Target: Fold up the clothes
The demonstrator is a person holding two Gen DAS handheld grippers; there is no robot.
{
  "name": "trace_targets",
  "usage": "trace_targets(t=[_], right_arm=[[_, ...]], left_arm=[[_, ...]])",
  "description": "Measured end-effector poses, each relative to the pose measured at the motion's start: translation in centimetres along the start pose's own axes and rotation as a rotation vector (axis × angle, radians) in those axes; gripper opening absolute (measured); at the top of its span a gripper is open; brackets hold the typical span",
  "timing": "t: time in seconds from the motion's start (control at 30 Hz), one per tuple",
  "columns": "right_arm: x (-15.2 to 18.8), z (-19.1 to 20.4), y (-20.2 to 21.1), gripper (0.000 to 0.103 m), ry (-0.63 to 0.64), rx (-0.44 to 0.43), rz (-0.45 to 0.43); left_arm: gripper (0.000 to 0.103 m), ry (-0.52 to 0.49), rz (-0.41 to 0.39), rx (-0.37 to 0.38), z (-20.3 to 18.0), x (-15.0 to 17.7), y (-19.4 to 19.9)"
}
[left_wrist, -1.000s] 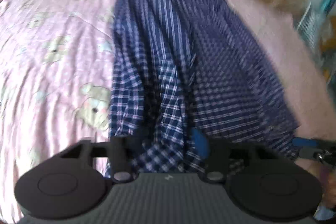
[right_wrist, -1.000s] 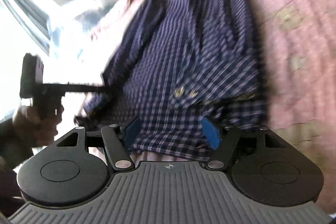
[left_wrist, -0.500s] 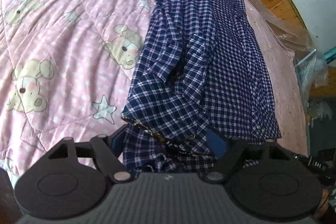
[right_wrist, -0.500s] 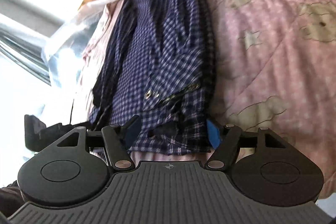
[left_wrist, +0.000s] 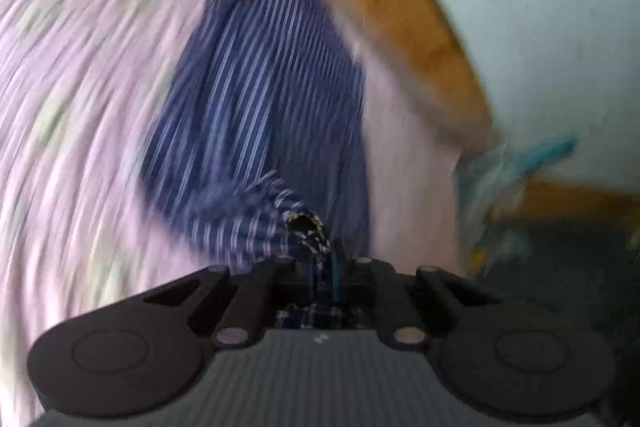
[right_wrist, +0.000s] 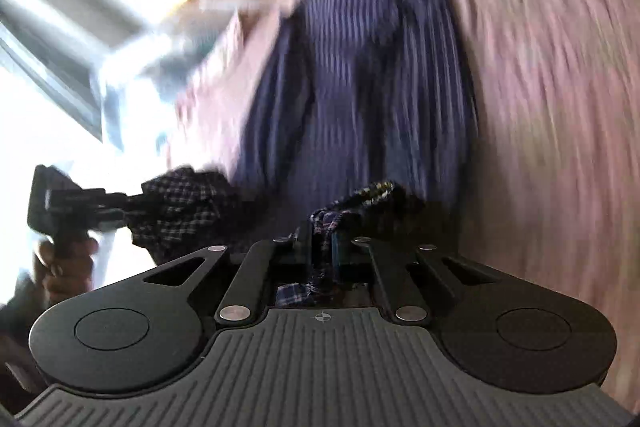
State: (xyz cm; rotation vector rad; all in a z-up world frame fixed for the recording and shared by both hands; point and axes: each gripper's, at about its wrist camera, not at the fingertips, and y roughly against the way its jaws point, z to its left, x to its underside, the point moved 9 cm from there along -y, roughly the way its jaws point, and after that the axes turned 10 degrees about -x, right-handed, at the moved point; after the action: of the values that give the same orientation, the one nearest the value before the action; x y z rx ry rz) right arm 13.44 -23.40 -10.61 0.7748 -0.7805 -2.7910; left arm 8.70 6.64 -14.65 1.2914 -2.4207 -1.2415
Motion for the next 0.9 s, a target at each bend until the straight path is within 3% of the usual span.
trace_targets(t=[0.03,0.1,0.17,0.2,0.23,0.27,0.33,0.37,0.43,0.5,0.57,0.7,0.77,0.8,0.87,0.9], right_arm=[[-3.0,-0.2,-0.4,0.005,-0.024,-0.007,-0.035],[-9.4,-2.4,-2.1,0.005,-0.112,-0.002,-0.122],[-15.0,-5.9,-4.1,0.007,-0.205,0.057,-0.211],[-17.1,-8.0,-5.5,0.016,-0.248,0.102,-0.238],[-18.2,-10.1,-6.7,0.043,-0.294,0.145,-0.239],[-18.6,-11.7,-8.0,0.051,-0.342,0.198,-0.231],[-19.0,-13.1,-8.2,0.051,-0.362,0.256,-0.245],[-18.8,-12.3,-7.1,0.051,-0.333,0.243,-0.279],[-18.1,-10.6,-5.1,0.056,-0.272,0.219,-0.339],[-15.7,-8.8,-3.9,0.064,-0.191,0.239,-0.304],[-12.9,-8.2,-3.6,0.070,-0.099,0.301,-0.213],[-7.3,-8.3,-5.5,0.070,0.033,0.384,-0.013],[-6.3,-8.2,-6.5,0.061,0.073,0.386,0.030],[-6.3,-8.4,-6.8,0.045,0.079,0.378,0.041],[-6.5,-8.7,-7.3,0.032,0.092,0.361,0.060],[-6.8,-8.4,-7.2,0.026,0.092,0.344,0.056]], left_arm=[[0.008,0.038,-0.019,0.003,-0.1,-3.3,-1.4],[0.010,0.114,-0.024,-0.059,1.5,-9.1,-6.1],[0.012,0.179,-0.017,-0.119,3.1,-14.2,-10.8],[0.013,0.176,0.018,-0.147,3.9,-15.1,-12.9],[0.013,0.165,0.050,-0.178,4.6,-15.5,-14.3],[0.014,0.147,0.065,-0.178,5.0,-15.6,-14.8],[0.019,0.052,0.042,-0.172,5.2,-15.0,-13.7],[0.022,0.001,0.022,-0.182,5.4,-14.4,-12.7],[0.045,-0.073,-0.022,-0.222,6.2,-12.8,-10.8],[0.063,-0.100,-0.042,-0.288,7.5,-11.1,-9.3],[0.064,-0.122,-0.058,-0.344,8.8,-9.5,-8.1],[0.067,-0.196,-0.070,-0.338,8.6,-7.6,-7.6],[0.073,-0.253,-0.070,-0.324,7.6,-6.6,-8.0],[0.073,-0.275,-0.064,-0.312,7.0,-6.1,-8.4],[0.066,-0.317,-0.056,-0.286,5.8,-5.0,-9.0],[0.036,-0.334,-0.055,-0.275,5.1,-4.5,-9.5]])
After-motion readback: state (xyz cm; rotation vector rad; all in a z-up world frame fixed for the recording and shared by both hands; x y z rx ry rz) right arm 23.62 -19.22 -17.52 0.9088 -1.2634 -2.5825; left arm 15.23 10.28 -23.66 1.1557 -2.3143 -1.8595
